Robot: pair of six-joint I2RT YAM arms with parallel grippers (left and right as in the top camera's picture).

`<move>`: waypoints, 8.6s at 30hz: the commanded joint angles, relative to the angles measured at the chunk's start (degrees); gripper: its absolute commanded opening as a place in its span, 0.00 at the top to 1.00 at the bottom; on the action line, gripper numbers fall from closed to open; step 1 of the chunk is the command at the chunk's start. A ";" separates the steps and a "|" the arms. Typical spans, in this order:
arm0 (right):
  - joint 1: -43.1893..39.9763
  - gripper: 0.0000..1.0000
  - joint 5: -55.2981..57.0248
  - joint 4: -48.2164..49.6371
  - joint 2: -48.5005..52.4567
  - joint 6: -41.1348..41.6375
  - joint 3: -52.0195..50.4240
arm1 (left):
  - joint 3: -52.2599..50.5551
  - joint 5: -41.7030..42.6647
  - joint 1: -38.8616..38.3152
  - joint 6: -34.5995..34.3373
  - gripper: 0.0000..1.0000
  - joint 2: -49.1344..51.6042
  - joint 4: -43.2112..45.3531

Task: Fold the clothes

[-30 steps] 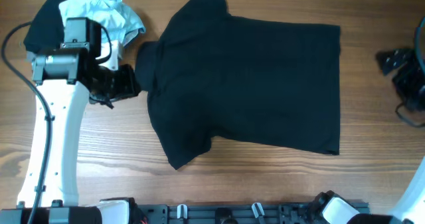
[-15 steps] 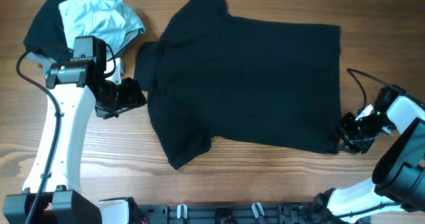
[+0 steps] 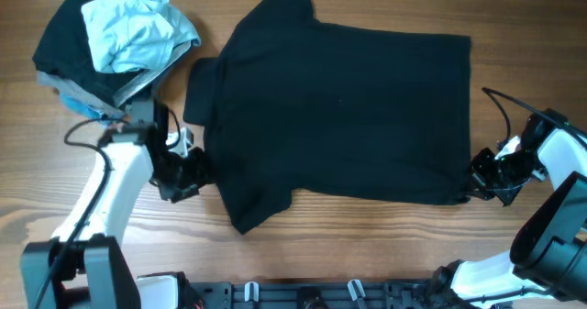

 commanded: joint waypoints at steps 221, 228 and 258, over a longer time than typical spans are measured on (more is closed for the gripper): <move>6.54 0.96 -9.53 13.31 5.81 -5.25 0.55 | 17.77 -1.64 -11.91 5.20 0.96 12.81 12.41; 6.16 0.96 -5.75 9.60 4.28 -7.96 5.35 | 17.77 -1.64 -11.91 5.20 0.96 12.81 12.44; 10.71 0.96 -14.05 15.91 4.33 -4.42 -0.35 | 17.77 -1.64 -11.91 5.20 0.96 12.81 12.22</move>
